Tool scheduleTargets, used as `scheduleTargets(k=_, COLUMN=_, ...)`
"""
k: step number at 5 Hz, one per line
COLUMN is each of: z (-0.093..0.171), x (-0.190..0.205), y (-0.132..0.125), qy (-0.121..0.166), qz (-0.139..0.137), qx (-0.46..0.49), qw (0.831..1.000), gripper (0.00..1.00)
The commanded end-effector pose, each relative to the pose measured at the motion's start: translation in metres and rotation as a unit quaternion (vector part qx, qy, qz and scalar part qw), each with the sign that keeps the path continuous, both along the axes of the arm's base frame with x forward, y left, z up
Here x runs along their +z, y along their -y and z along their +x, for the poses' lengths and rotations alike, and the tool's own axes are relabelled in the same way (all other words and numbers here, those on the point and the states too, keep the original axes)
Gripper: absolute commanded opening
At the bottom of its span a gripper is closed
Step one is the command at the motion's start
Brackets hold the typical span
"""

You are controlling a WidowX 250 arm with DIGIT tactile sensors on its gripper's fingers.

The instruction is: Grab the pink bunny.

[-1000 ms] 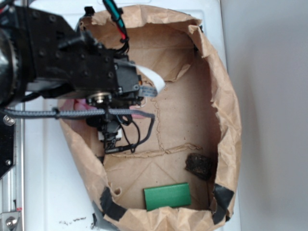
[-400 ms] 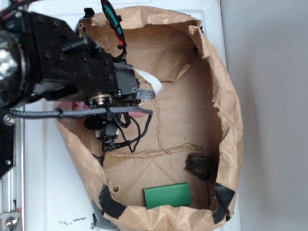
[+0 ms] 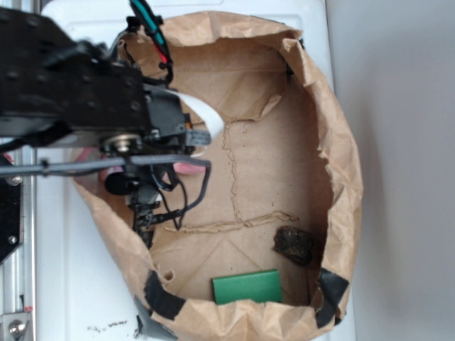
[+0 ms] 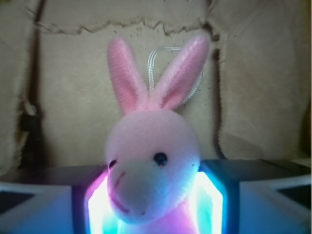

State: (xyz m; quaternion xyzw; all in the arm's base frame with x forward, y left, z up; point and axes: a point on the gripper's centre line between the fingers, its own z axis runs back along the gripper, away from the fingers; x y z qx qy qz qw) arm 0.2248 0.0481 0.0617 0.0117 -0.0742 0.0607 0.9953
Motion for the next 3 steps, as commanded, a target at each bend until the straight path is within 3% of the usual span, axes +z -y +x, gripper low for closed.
scheduleTargets(k=1, z=-0.005, x=0.089, y=-0.024, qy=0.051, qz=-0.041, qx=0.037, qw=0.997, gripper=0.0)
scheduleTargets(k=2, z=0.006, x=0.115, y=-0.025, qy=0.077, qz=-0.054, qx=0.041, qw=0.995, gripper=0.0)
scheduleTargets(k=3, z=0.031, x=0.127, y=-0.014, qy=0.098, qz=-0.037, qx=0.052, qw=0.993, gripper=0.0)
